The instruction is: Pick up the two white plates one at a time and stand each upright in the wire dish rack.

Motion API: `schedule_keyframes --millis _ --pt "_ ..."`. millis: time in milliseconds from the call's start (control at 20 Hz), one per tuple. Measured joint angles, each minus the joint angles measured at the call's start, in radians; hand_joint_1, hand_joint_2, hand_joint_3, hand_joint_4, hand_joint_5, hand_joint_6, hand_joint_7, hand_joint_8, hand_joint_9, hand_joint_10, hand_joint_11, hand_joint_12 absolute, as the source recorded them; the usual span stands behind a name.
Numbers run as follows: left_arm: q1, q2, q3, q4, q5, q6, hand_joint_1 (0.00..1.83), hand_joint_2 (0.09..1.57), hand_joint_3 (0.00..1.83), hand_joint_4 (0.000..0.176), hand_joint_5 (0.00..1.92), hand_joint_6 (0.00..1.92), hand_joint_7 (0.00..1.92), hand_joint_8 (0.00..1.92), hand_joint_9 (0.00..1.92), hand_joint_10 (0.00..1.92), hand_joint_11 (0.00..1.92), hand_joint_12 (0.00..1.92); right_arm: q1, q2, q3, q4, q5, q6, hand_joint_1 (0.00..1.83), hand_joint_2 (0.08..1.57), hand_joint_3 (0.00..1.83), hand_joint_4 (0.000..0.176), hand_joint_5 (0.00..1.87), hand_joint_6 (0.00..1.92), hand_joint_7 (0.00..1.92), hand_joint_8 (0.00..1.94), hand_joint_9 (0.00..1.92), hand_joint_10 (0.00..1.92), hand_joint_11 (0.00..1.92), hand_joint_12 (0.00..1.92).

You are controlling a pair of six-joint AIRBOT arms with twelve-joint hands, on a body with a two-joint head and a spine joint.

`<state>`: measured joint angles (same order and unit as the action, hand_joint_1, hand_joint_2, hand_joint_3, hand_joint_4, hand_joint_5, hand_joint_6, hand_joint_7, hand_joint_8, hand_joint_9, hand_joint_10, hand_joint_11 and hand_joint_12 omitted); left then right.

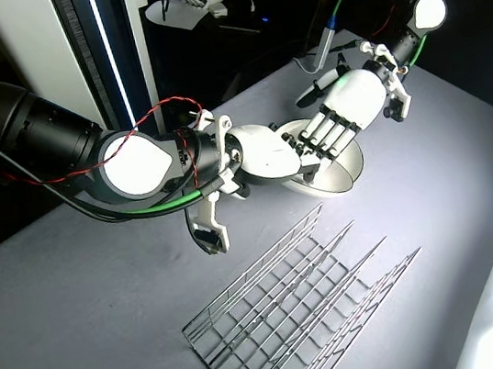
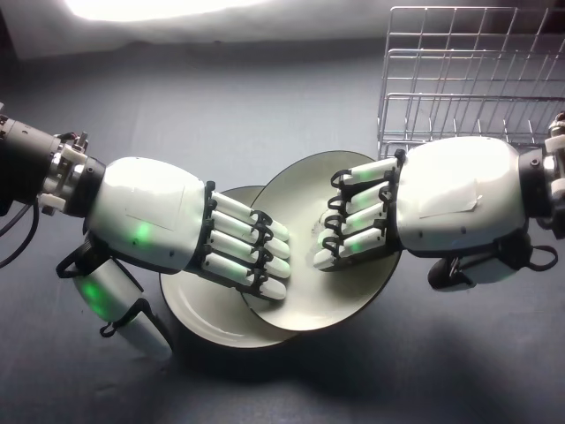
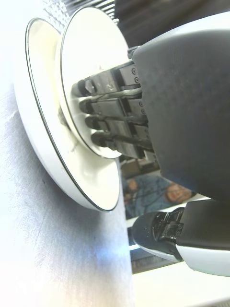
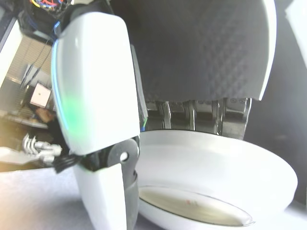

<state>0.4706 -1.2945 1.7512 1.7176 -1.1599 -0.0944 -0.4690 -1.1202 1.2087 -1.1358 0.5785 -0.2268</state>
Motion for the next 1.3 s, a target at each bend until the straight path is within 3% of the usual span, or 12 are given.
schedule_keyframes --millis 400,1300 --pt "0.000 0.000 0.000 -0.002 0.000 0.000 0.00 1.18 0.00 0.000 0.11 0.01 0.08 0.01 0.05 0.00 0.00 0.00 -0.004 -0.031 0.063 0.010 0.024 -0.003 1.32 0.99 0.00 0.000 0.36 0.00 0.37 0.00 0.37 0.01 0.00 1.07" --pt "0.000 0.000 0.006 -0.005 0.005 0.000 0.00 1.18 0.00 0.000 0.11 0.00 0.09 0.01 0.06 0.01 0.01 0.00 -0.003 -0.079 0.097 0.016 0.014 -0.006 1.31 0.99 0.00 0.000 0.36 0.00 0.37 0.00 0.35 0.00 0.00 1.08"
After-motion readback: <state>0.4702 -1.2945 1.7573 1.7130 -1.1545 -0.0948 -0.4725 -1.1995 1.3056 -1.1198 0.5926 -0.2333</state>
